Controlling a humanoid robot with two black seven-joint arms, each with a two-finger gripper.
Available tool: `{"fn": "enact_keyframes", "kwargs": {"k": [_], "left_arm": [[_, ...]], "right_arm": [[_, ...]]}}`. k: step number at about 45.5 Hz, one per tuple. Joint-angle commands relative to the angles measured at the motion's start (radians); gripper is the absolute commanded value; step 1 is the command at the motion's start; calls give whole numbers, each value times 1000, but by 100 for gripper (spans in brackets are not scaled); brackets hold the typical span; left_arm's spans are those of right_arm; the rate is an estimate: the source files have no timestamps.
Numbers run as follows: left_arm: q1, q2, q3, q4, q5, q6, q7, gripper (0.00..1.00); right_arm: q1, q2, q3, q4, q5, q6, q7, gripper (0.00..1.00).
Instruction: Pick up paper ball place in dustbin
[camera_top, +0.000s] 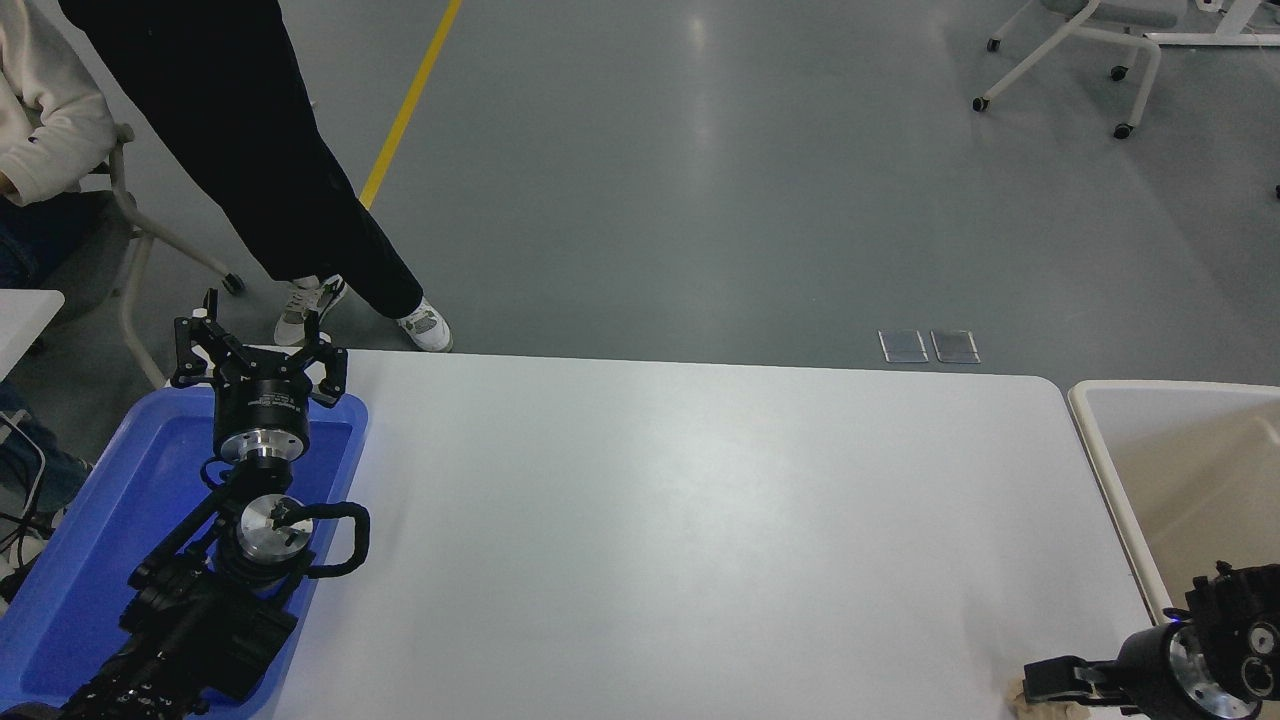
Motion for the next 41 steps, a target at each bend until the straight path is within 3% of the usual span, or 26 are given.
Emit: {"fn": "enact_keyframes", "kwargs": {"k": [1,6,9,12,18,25,41], "left_arm": [[0,0,0,0,0,0,0,99],[0,0,0,0,0,0,0,99],[0,0,0,-1,0,0,0,99],[0,0,0,0,0,0,0,99],[0,0,0,0,0,0,0,99],[0,0,0,0,0,0,0,99],[0,0,0,-1,0,0,0,99]], "right_arm": [[-8,4,5,0,1,2,24,78],[-9,5,5,3,1,4,69,69],[-9,4,5,3,0,2,70,58],[-8,4,7,2,0,2,70,55],[-8,4,7,0,0,2,70,37],[-8,2,8,-1,0,2,70,0],[-5,-11,51,5,3,10,74,0]]}}
